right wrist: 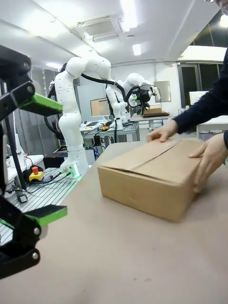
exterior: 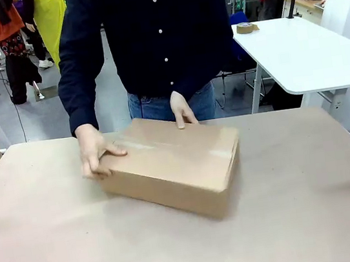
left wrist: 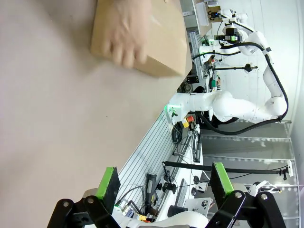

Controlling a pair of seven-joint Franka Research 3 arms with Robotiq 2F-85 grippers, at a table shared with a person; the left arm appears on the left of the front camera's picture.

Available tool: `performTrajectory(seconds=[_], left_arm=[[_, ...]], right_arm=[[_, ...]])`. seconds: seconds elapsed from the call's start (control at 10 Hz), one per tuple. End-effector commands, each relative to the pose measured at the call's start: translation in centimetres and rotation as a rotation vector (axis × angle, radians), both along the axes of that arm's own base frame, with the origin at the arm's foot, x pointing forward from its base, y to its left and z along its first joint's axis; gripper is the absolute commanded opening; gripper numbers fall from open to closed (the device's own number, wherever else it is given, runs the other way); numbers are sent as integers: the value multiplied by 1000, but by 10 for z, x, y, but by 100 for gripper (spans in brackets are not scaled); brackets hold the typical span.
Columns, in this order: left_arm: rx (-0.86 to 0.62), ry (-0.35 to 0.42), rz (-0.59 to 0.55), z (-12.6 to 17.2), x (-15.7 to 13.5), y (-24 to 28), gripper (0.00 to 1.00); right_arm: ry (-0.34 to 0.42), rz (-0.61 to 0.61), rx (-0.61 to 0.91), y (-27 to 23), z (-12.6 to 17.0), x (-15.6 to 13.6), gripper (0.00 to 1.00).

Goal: Pack the gift set into the box.
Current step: Press and hold the closed box until the human finishes sealing it.

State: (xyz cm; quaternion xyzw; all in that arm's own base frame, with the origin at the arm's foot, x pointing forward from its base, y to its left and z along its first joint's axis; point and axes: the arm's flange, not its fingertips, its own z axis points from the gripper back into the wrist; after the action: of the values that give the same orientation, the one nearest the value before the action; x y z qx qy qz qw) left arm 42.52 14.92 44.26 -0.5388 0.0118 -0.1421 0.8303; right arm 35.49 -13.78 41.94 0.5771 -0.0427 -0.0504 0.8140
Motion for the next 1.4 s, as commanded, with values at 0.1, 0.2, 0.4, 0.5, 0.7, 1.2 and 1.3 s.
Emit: performTrajectory(seconds=[0.1, 0.2, 0.4, 0.5, 0.7, 1.2, 1.3], left_arm=[[3, 6, 16, 2, -4, -3, 100], [3, 6, 16, 2, -4, -3, 100], [3, 6, 16, 2, -4, -3, 100], [3, 6, 16, 2, -4, -3, 100], [3, 6, 16, 2, -4, -3, 100], [-13, -608, -447, 13, 2, -101, 100], [-122, -760, -528, 9, -1, -131, 100]], right_arm=[[-21, 20, -8, -1, 0, -2, 100], [-21, 20, -8, -1, 0, -2, 100], [-21, 20, -8, -1, 0, -2, 100], [-21, 20, -8, -1, 0, -2, 100], [-21, 20, -8, -1, 0, -2, 100], [-488, 297, -144, 136, 12, 12, 100], [-693, 408, -107, 184, 7, 5, 100]])
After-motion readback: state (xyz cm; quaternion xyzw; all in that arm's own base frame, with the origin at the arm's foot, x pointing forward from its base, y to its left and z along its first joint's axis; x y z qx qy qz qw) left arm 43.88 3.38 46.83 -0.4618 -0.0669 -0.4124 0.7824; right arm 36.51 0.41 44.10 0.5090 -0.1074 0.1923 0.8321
